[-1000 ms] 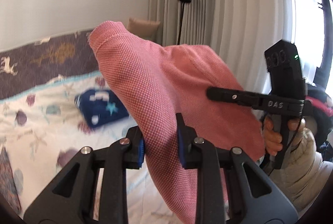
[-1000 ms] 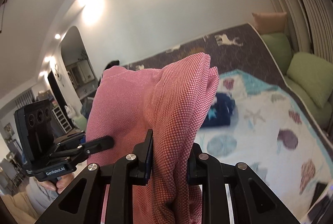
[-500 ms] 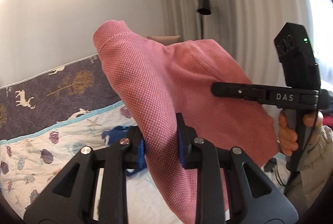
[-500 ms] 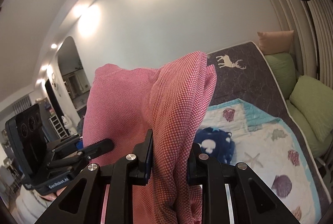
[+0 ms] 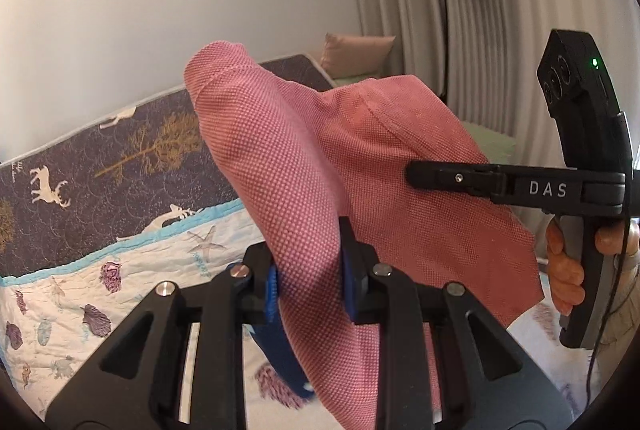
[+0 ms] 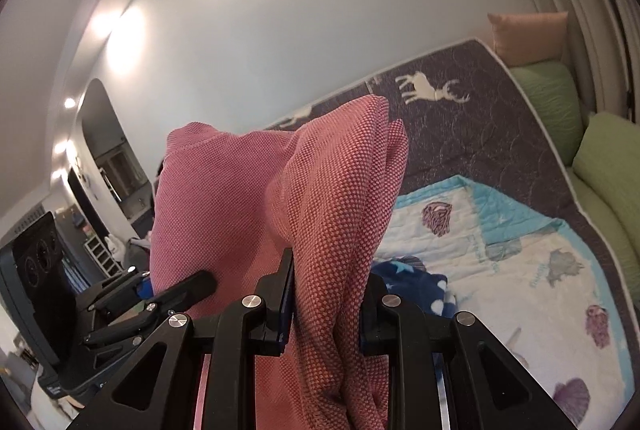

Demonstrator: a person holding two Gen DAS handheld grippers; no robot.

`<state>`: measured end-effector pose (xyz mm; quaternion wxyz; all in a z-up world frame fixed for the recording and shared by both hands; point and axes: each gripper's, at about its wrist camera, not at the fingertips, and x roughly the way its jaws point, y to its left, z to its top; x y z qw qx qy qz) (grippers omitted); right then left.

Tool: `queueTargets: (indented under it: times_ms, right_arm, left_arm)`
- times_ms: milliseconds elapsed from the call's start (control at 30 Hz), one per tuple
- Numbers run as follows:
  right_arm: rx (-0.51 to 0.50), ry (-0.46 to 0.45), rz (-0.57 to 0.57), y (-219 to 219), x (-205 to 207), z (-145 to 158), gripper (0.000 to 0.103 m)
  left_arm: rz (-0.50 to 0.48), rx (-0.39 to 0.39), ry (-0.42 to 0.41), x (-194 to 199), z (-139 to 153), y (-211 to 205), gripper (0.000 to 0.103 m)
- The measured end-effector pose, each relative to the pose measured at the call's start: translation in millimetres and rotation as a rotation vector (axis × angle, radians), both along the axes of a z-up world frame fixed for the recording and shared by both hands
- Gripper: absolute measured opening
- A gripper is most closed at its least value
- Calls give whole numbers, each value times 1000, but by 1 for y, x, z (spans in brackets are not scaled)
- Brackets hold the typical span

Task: Fold small clothes
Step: 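Carry the sweater onto the folded navy blanket and open both grippers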

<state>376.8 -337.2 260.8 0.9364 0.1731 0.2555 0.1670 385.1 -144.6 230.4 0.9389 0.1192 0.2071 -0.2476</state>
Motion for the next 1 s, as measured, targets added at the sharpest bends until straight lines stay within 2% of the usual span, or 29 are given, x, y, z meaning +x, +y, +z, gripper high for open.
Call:
queueTargets:
  times_ms: [133,300,400,467,533,600,667,733,767,1000]
  right_arm:
    - [-12,58,13,7,60,-56,23]
    - [-60,154,18,19,131,-137,23]
    - [-106,221,3,27,164,-180,23]
    - [-185,275,-22,35,183,-212,26]
    - [-244,301,-55,38,189,-237,34]
    - [-211,288,-82,30,187,-248,48]
    - [-130,317,-104,12,185,-251,60]
    - [-89,332,-110,-1,180,-249,65]
    - [-99,331,-122,-4,176,-245,69]
    - [-252,299,-219,-2,126,-209,69]
  left_arm:
    - [27,8,67,51,-47,3,27]
    - [108,15,170,115,-128,10,29]
    - [164,89,221,144,-182,6,35]
    - [189,119,209,149,-209,5,41]
    - [207,31,192,149,-220,13,43]
    - [210,-34,214,154,-223,21,48]
    - [219,-26,209,156,-222,23,57]
    - [225,-10,205,153,-218,25,59]
    - [227,-5,205,151,-216,25,60]
    - [269,26,190,127,-202,43,61]
